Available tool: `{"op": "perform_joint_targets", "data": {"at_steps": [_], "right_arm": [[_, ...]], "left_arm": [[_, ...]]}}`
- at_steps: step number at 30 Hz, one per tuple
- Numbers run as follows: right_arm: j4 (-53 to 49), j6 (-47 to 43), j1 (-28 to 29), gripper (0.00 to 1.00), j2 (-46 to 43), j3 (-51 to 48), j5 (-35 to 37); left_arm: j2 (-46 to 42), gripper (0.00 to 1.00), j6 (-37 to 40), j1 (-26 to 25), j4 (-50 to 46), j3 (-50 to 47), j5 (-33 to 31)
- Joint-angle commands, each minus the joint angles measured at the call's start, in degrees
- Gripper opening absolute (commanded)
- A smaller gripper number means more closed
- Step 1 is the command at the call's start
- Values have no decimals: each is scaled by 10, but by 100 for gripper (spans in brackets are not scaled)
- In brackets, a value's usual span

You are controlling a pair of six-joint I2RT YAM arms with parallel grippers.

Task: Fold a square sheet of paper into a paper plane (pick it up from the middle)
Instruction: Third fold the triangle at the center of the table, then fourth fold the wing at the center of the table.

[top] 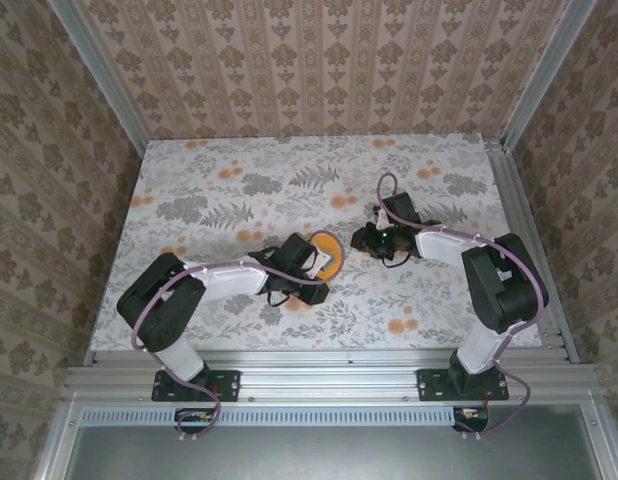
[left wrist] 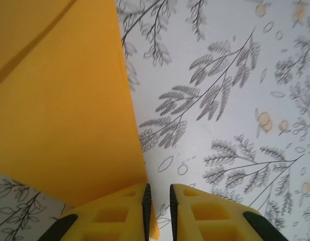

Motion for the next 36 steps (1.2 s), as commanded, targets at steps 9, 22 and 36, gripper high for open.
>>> {"op": "perform_joint_targets", "data": {"at_steps": [9, 22, 36], "right_arm": [[39, 35, 49, 37, 9, -29, -39], [41, 35, 65, 38, 50, -7, -33], [42, 39, 70, 37, 63, 8, -40]], "left_arm": [[-28, 19, -7, 60, -18, 34, 15], [14, 17, 13, 75, -4, 39, 58], [52, 13, 23, 78, -15, 32, 21]]}}
